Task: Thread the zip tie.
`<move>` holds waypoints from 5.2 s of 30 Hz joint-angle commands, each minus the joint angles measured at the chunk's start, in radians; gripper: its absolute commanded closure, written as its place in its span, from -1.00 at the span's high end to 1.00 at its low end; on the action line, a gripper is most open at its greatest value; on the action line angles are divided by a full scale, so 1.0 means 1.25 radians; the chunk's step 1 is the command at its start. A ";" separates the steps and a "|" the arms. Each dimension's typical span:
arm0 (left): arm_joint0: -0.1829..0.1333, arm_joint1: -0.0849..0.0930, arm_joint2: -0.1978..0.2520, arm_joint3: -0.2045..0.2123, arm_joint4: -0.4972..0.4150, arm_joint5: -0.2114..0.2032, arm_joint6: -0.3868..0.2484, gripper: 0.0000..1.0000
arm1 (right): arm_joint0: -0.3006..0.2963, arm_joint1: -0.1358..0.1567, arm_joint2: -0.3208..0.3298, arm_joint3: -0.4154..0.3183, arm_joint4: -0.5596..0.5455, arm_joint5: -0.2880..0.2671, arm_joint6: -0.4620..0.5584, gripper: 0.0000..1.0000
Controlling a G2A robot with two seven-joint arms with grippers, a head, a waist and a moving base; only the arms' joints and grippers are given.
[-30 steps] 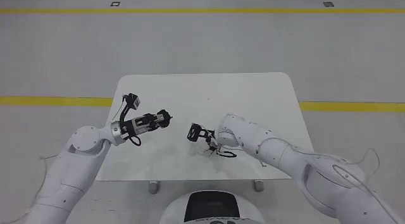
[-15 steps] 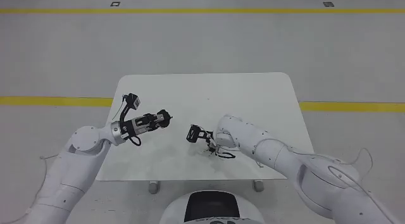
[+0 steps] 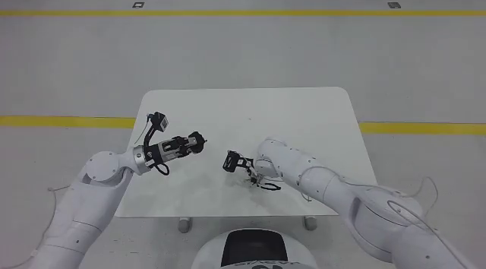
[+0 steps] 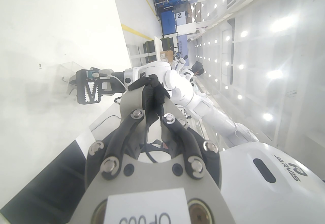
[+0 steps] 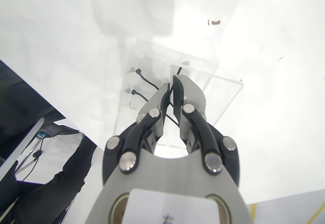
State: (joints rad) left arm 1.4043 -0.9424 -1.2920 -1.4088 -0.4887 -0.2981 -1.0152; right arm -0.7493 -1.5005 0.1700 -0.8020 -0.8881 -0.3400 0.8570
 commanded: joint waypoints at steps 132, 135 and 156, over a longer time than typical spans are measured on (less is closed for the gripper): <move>0.000 0.000 0.000 0.000 0.000 0.000 0.000 -1.00 | -0.422 0.329 0.474 -0.493 -0.021 0.045 -0.697 -1.00; 0.000 0.000 0.000 0.000 0.000 0.000 0.000 -1.00 | -0.422 0.329 0.474 -0.493 -0.021 0.045 -0.697 -1.00; 0.179 -0.015 0.073 -0.130 0.069 -0.024 0.287 -1.00 | -0.557 0.306 0.447 -0.473 0.038 0.000 -1.228 -1.00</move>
State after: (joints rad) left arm 1.6181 -0.9595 -1.2096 -1.5641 -0.4019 -0.3269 -0.6700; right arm -1.4482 -1.1167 0.7376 -1.3980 -0.8429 -0.3400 -0.6625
